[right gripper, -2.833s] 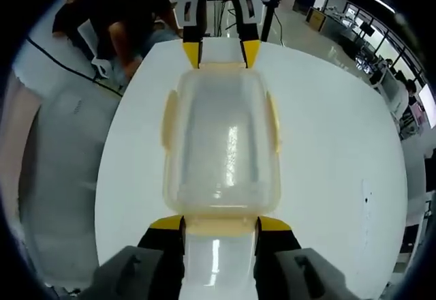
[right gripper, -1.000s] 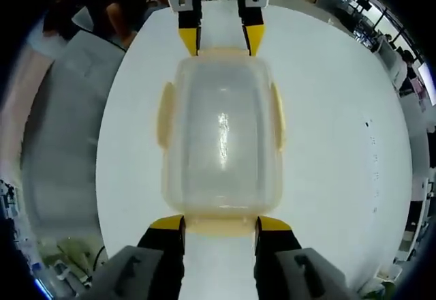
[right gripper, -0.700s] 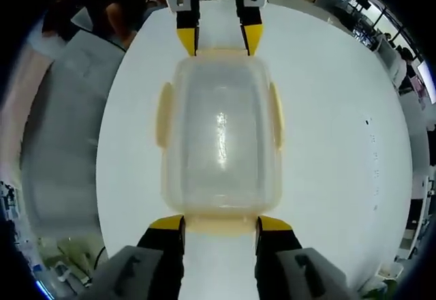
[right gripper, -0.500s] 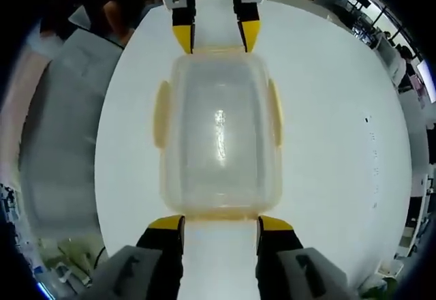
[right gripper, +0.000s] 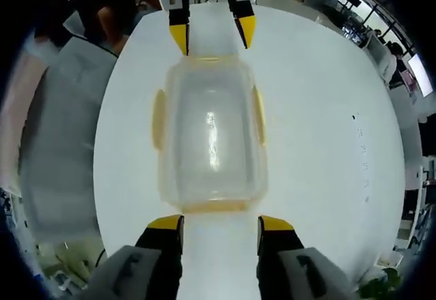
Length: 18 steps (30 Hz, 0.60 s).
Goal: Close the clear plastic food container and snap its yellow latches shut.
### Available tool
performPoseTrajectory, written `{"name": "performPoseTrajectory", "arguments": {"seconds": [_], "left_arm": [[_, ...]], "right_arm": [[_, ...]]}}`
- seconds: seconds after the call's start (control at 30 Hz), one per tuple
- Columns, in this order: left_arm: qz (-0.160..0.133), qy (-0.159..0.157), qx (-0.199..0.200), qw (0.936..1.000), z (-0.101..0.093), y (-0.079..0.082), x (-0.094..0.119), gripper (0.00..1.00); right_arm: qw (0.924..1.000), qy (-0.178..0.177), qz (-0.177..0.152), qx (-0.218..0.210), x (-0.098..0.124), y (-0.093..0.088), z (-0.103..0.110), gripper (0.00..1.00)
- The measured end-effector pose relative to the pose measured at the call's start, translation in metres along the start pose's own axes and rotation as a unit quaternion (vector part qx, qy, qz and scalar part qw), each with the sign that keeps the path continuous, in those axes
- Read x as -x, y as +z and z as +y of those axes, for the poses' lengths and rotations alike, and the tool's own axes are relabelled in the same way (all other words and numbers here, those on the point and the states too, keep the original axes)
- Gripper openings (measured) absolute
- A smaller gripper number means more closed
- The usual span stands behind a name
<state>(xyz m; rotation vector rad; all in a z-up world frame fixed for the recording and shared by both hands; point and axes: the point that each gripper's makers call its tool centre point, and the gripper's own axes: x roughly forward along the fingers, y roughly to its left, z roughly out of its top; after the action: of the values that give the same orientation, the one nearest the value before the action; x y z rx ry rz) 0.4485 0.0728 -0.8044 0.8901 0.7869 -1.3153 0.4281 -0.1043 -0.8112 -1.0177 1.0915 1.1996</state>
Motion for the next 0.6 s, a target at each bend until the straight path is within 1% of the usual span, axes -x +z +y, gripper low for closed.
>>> {"name": "performPoseTrajectory", "arguments": {"seconds": [0.1,0.13,0.17,0.23,0.37,0.43,0.5,0.53,0.6], "left_arm": [[-0.018,0.008,0.018,0.9996,0.002,0.008,0.003,0.44],[-0.030,0.016,0.045,0.9984,0.005,0.011,0.004,0.43],[-0.038,0.017,0.052,0.9977,0.006,0.013,0.004,0.42],[-0.048,0.013,0.062,0.9968,0.005,0.017,0.005,0.42],[-0.046,0.014,0.050,0.9976,0.002,0.019,0.004,0.42],[-0.049,0.015,0.051,0.9973,0.002,0.021,0.003,0.42],[-0.058,0.012,0.060,0.9964,0.000,0.024,0.003,0.41],[-0.074,0.005,0.077,0.9942,-0.003,0.029,0.001,0.41],[-0.091,-0.005,0.096,0.9912,-0.007,0.035,0.000,0.39]], "right_arm": [[0.9999,-0.011,-0.011,-0.003,0.005,0.006,-0.004,0.39],[0.9997,-0.014,-0.020,-0.009,0.006,0.010,-0.004,0.39],[0.9994,-0.016,-0.027,-0.012,0.006,0.013,-0.005,0.39],[0.9990,-0.015,-0.038,-0.019,0.005,0.019,-0.003,0.39],[0.9989,-0.011,-0.042,-0.017,0.002,0.025,0.001,0.39],[0.9988,-0.013,-0.045,-0.015,0.001,0.028,0.002,0.39],[0.9986,-0.012,-0.049,-0.016,0.000,0.031,0.002,0.39],[0.9981,-0.013,-0.058,-0.018,-0.001,0.035,0.003,0.38],[0.9968,-0.010,-0.075,-0.025,-0.002,0.041,0.005,0.38]]}}
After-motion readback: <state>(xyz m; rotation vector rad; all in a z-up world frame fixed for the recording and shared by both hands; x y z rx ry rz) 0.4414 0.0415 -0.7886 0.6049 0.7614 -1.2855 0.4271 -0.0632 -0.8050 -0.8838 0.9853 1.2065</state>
